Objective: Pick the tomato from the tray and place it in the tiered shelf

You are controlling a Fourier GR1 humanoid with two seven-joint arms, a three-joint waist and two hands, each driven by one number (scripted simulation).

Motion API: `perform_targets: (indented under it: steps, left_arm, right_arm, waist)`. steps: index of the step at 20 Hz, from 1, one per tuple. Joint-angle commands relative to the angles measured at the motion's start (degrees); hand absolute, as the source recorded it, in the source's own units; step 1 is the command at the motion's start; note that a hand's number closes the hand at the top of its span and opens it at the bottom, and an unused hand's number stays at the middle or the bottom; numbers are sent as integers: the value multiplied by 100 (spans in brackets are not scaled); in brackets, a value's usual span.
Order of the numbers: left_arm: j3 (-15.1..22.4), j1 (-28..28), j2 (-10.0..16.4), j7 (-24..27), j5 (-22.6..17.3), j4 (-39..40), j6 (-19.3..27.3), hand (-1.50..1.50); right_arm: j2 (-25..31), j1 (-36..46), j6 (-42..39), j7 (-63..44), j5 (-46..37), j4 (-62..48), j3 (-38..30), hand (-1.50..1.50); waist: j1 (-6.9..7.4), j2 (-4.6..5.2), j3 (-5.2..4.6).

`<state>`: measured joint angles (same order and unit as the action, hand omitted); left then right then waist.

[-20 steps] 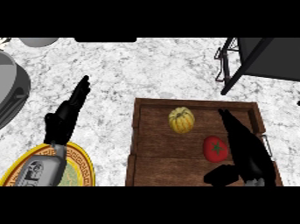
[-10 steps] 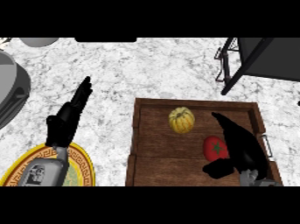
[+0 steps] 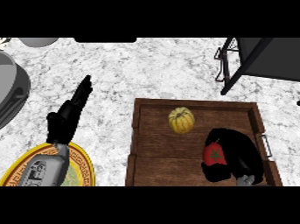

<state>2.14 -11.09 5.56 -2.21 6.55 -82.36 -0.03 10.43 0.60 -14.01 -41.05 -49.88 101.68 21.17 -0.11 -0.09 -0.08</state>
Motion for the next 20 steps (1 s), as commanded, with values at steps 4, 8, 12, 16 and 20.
perform_targets:
  steps: [4,8,12,16,20]
  left_arm:
    - [15,-140,-112,130,154,301,67,0]
    - [-8,85,-54,290,130,175,-14,0]
    - [18,43,-171,366,269,267,161,0]
    - [32,205,-128,377,242,191,97,0]
    - [-126,-40,-6,-66,58,-12,-51,0]
  right_arm:
    - [-1010,980,509,-761,-699,-1203,522,150]
    - [-1030,1944,732,-1583,-231,-1493,763,150]
    - [-1038,1438,1281,-1104,-339,-945,649,150]
    - [-1041,1611,2256,-1220,-63,-299,794,150]
    - [-1042,1882,2496,-1760,-516,349,1092,150]
  waist:
    - [36,19,7]
    - [59,16,7]
    - [-1,9,7]
    - [-20,-1,8]
    - [-6,-14,6]
